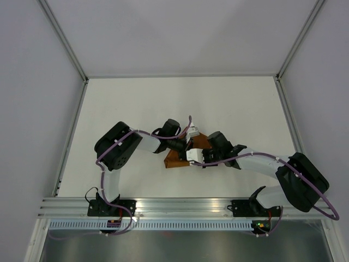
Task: Fold the napkin, place the utensils inside, and roll it up
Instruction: Roll the napkin with the utensil
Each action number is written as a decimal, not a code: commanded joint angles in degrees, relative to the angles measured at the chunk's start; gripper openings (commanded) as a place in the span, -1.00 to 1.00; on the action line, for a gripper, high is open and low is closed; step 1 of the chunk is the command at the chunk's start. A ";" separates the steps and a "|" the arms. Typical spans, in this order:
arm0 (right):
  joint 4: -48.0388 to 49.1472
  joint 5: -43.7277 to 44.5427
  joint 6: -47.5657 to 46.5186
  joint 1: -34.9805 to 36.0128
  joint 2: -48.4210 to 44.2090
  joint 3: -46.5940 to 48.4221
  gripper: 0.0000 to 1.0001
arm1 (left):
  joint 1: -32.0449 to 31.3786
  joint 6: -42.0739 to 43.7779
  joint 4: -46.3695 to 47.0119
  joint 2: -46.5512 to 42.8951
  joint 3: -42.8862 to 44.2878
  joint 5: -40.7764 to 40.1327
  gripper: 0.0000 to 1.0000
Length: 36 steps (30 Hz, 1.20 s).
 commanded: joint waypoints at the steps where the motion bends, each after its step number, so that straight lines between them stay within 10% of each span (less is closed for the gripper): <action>1: -3.34 -0.09 -0.28 0.31 2.25 1.65 -0.67 | 0.06 0.92 -5.40 1.57 -1.33 -4.04 -0.71; 6: -8.43 -0.35 -0.54 0.31 3.74 3.32 -0.99 | 0.59 0.40 -4.18 -1.33 -1.86 -6.33 -0.51; 20: -23.11 -9.14 -4.32 -5.05 12.53 13.24 -0.99 | 5.95 -6.19 3.48 -13.55 -5.81 -11.08 -0.21; 36: -57.92 -18.72 -12.06 -13.58 45.29 48.55 -0.99 | 7.10 -5.15 22.80 -47.98 -26.99 -48.60 -0.15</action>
